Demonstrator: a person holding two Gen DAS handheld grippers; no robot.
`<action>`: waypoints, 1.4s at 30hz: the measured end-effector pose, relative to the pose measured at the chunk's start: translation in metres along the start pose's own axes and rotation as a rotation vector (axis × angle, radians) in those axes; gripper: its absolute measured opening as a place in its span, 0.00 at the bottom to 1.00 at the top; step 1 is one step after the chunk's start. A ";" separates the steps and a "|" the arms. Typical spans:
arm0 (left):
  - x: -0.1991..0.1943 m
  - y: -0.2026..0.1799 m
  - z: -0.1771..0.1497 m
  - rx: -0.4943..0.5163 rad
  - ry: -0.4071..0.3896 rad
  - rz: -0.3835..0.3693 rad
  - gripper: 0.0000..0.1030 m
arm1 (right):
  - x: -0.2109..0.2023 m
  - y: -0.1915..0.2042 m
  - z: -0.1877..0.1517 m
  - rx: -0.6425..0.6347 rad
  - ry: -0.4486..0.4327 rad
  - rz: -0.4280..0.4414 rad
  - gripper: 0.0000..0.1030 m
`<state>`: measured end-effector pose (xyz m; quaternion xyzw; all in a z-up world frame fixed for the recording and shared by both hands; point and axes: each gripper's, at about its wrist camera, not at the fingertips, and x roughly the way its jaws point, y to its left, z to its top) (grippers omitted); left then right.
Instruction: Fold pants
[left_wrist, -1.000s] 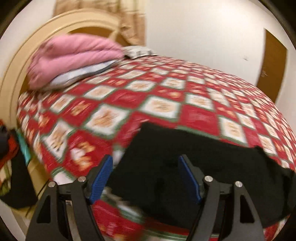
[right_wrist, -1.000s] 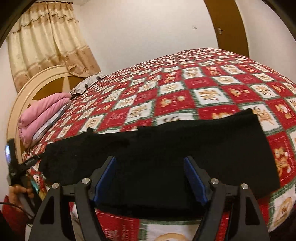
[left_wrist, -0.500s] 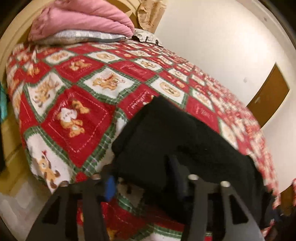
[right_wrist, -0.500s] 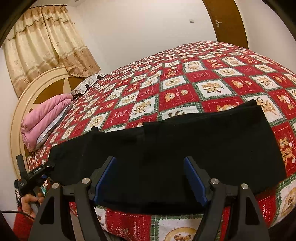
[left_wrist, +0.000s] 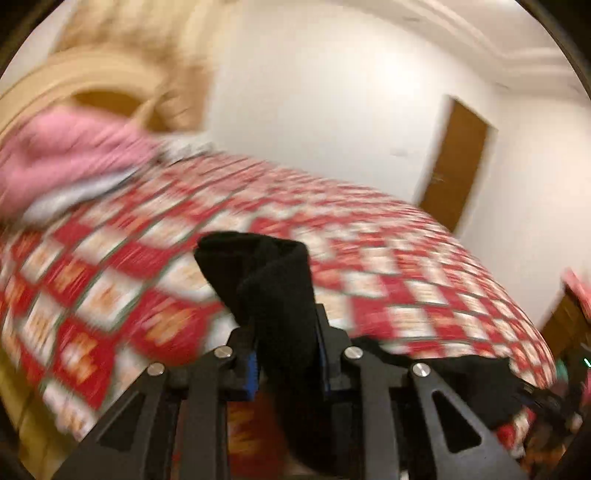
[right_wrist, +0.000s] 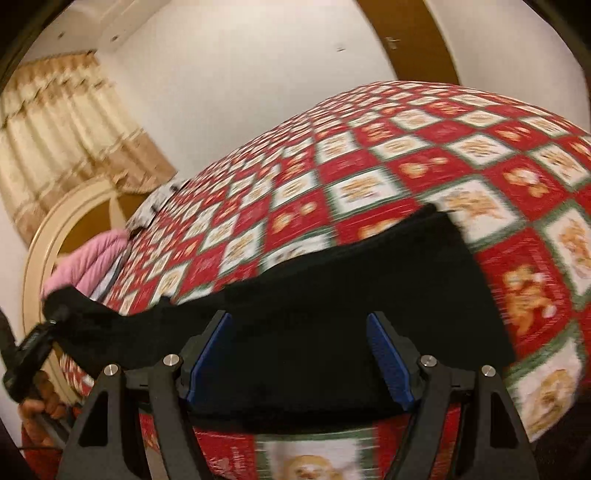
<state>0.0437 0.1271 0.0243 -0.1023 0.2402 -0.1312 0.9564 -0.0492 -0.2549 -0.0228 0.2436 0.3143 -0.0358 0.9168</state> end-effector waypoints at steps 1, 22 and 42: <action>0.000 -0.028 0.007 0.060 -0.016 -0.066 0.24 | -0.006 -0.009 0.004 0.017 -0.006 -0.009 0.74; 0.088 -0.306 -0.116 0.574 0.197 -0.446 0.24 | -0.064 -0.104 0.023 0.194 -0.079 -0.048 0.74; 0.060 -0.308 -0.162 0.806 0.161 -0.518 0.44 | 0.041 -0.085 0.033 0.189 0.173 0.302 0.74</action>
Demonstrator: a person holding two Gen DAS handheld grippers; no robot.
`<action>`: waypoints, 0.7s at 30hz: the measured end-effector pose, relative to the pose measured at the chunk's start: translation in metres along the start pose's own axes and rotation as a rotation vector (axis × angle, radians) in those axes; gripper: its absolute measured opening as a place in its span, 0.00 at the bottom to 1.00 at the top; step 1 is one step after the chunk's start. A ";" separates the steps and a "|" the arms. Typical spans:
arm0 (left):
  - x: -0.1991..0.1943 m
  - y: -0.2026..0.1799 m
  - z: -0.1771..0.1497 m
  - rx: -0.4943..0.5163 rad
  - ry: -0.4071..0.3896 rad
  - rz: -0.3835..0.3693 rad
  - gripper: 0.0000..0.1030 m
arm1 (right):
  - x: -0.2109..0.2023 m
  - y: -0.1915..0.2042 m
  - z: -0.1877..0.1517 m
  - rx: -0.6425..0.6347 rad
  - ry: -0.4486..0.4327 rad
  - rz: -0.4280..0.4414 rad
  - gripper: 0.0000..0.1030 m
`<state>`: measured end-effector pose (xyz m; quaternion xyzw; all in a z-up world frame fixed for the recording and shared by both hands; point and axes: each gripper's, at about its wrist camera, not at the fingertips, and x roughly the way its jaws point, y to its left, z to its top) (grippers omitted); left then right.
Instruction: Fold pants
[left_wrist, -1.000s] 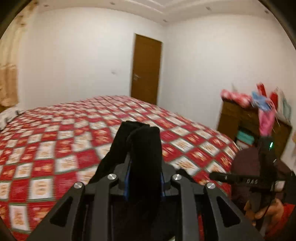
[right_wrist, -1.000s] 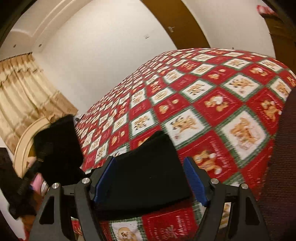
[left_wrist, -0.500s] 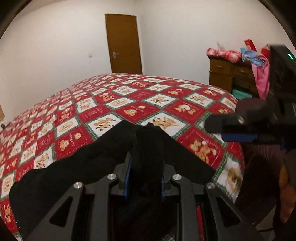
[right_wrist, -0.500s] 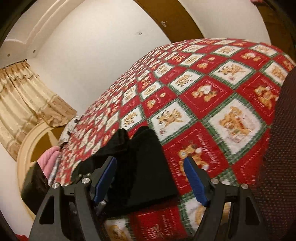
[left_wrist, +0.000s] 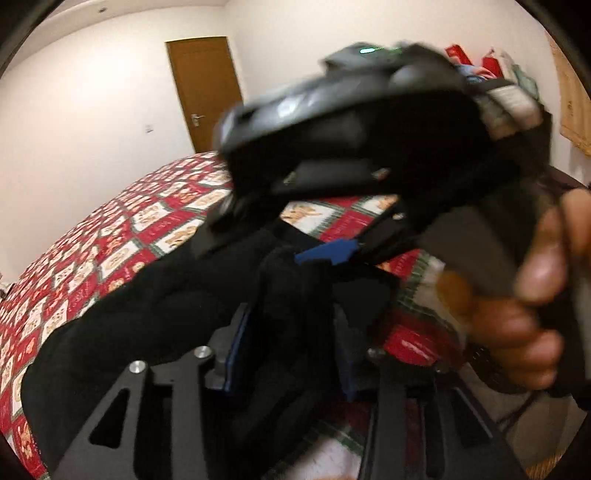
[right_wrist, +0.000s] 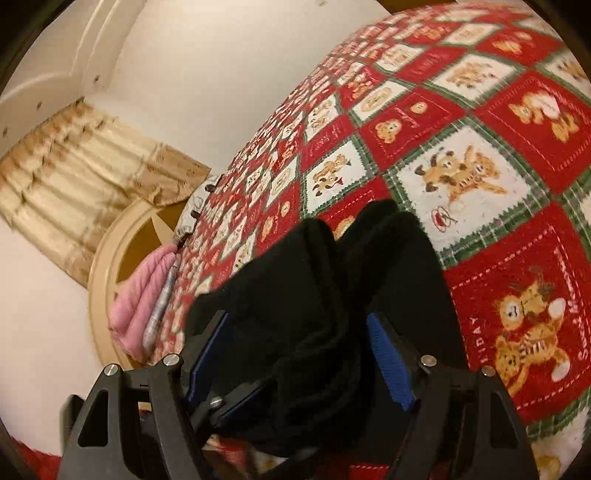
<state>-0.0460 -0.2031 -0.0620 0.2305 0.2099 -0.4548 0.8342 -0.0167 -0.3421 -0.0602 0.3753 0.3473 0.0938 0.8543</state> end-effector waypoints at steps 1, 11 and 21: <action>-0.003 -0.001 -0.002 0.009 0.006 -0.015 0.44 | 0.000 0.000 0.001 0.000 -0.001 0.003 0.74; -0.051 0.058 -0.010 -0.214 0.082 0.047 0.66 | -0.002 0.005 -0.003 -0.108 0.035 -0.104 0.19; -0.061 0.110 -0.010 -0.387 0.098 0.210 0.71 | -0.041 0.024 0.003 -0.196 -0.086 -0.168 0.14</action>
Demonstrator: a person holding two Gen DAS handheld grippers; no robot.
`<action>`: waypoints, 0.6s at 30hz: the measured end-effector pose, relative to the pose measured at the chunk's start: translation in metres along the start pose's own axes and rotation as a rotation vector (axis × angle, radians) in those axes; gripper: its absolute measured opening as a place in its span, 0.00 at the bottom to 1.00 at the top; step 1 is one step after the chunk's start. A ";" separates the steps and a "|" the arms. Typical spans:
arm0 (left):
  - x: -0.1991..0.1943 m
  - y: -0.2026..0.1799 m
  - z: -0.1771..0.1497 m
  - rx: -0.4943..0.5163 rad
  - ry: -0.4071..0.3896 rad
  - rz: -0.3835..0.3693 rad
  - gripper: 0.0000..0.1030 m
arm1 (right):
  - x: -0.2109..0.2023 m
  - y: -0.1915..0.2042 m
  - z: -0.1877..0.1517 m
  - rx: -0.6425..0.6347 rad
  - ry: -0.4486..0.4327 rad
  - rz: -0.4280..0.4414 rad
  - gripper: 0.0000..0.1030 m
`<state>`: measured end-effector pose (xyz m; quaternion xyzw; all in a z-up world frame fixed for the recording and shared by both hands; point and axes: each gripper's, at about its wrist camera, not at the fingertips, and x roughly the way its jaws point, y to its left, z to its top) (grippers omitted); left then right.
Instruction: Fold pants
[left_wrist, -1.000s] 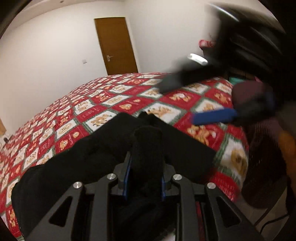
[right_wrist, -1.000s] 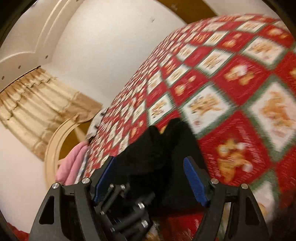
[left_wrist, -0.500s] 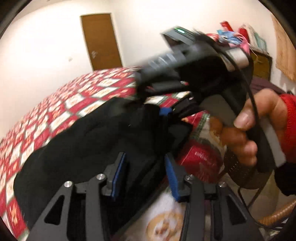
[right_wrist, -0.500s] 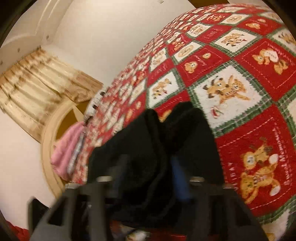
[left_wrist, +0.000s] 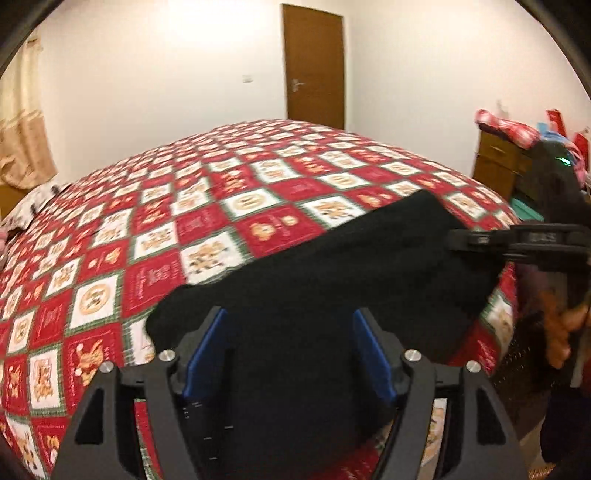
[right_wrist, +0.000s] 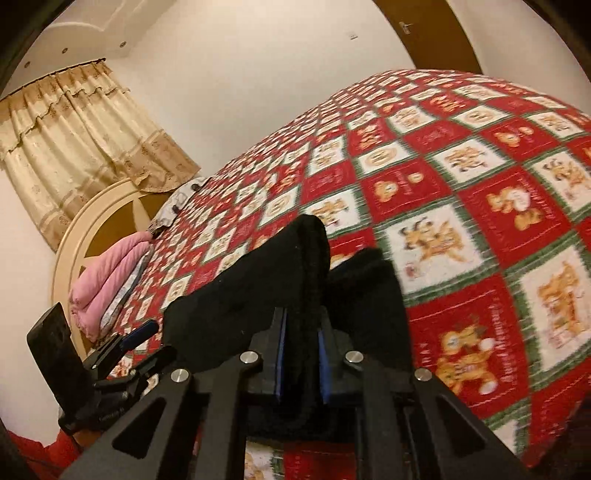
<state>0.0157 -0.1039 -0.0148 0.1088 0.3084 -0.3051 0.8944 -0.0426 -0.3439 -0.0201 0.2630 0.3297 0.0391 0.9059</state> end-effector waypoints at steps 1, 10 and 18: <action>0.002 -0.001 0.000 -0.006 0.007 0.004 0.71 | 0.001 -0.005 0.000 0.012 0.010 -0.009 0.15; 0.035 0.003 -0.012 -0.019 0.096 0.128 0.74 | 0.022 -0.034 -0.013 0.064 0.051 -0.067 0.19; 0.033 0.008 -0.010 -0.028 0.108 0.131 0.76 | -0.034 0.002 -0.019 -0.033 -0.146 -0.126 0.23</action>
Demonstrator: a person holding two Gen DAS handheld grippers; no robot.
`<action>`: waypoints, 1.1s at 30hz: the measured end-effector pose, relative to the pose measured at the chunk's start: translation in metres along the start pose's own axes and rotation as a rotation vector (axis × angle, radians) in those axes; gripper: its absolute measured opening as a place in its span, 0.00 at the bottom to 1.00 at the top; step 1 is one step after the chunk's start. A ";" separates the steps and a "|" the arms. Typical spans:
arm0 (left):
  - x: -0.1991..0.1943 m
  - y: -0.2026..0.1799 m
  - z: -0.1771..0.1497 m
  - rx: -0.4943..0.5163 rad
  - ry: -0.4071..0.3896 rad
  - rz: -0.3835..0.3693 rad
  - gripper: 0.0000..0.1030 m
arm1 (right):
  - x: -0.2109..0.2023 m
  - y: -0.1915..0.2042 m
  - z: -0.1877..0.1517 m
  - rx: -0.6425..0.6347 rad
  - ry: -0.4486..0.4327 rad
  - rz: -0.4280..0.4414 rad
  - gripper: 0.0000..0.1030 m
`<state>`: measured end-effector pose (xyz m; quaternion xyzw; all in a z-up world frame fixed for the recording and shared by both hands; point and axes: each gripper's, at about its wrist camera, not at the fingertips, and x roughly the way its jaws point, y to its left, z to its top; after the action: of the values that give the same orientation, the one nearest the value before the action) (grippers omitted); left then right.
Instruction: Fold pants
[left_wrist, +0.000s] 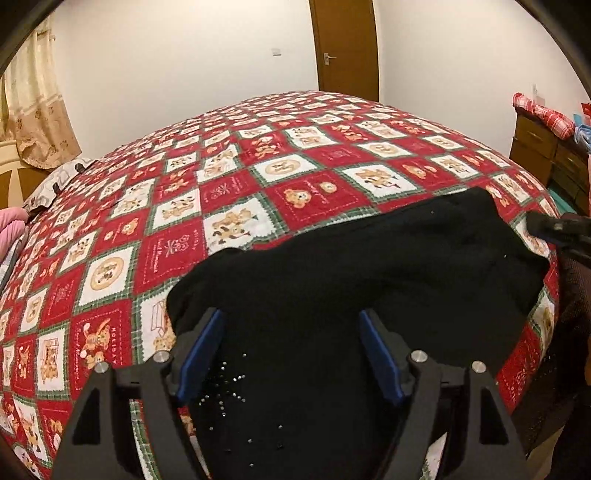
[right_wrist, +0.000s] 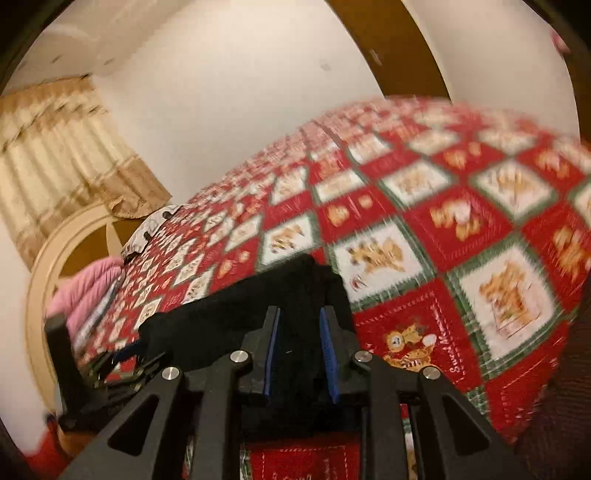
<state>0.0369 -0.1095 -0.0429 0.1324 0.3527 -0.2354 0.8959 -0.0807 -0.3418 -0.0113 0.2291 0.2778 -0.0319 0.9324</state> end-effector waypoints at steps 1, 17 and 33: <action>0.000 0.000 0.000 -0.006 0.002 -0.001 0.76 | -0.001 0.012 -0.005 -0.046 0.016 0.004 0.23; 0.038 0.026 0.023 -0.105 0.058 0.006 0.92 | 0.026 0.018 -0.053 -0.048 0.180 -0.043 0.23; -0.003 0.142 0.019 -0.332 0.043 0.052 0.95 | -0.009 0.028 -0.027 -0.054 0.058 -0.018 0.23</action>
<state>0.1188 0.0045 -0.0168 -0.0032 0.4021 -0.1478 0.9036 -0.0965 -0.3055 -0.0146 0.2021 0.3074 -0.0260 0.9295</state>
